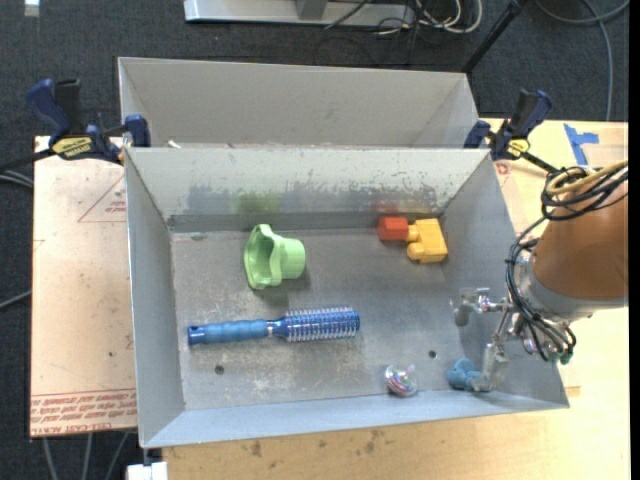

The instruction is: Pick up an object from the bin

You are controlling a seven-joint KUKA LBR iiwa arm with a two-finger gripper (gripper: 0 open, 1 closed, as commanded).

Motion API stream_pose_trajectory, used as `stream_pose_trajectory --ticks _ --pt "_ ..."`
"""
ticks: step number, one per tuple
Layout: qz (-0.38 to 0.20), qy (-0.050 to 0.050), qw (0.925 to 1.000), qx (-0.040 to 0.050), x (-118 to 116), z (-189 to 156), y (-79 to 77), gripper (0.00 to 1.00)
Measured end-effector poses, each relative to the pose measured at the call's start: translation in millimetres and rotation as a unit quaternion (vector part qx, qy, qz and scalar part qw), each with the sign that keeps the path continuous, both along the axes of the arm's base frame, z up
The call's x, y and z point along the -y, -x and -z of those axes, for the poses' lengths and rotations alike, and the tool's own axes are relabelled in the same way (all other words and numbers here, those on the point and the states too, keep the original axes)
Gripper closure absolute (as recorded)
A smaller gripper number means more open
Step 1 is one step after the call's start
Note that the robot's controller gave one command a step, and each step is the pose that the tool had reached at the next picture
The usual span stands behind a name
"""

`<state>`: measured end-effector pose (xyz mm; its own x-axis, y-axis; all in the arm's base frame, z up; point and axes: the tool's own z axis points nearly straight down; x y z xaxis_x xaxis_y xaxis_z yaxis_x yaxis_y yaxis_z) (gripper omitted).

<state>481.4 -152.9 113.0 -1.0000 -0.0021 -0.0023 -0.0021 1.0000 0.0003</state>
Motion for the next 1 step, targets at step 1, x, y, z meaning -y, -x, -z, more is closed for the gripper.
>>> stream_pose_trajectory --ticks 1 --pt "-0.008 0.001 1.0000 0.0043 -2.6 43.4 -3.4 0.00"
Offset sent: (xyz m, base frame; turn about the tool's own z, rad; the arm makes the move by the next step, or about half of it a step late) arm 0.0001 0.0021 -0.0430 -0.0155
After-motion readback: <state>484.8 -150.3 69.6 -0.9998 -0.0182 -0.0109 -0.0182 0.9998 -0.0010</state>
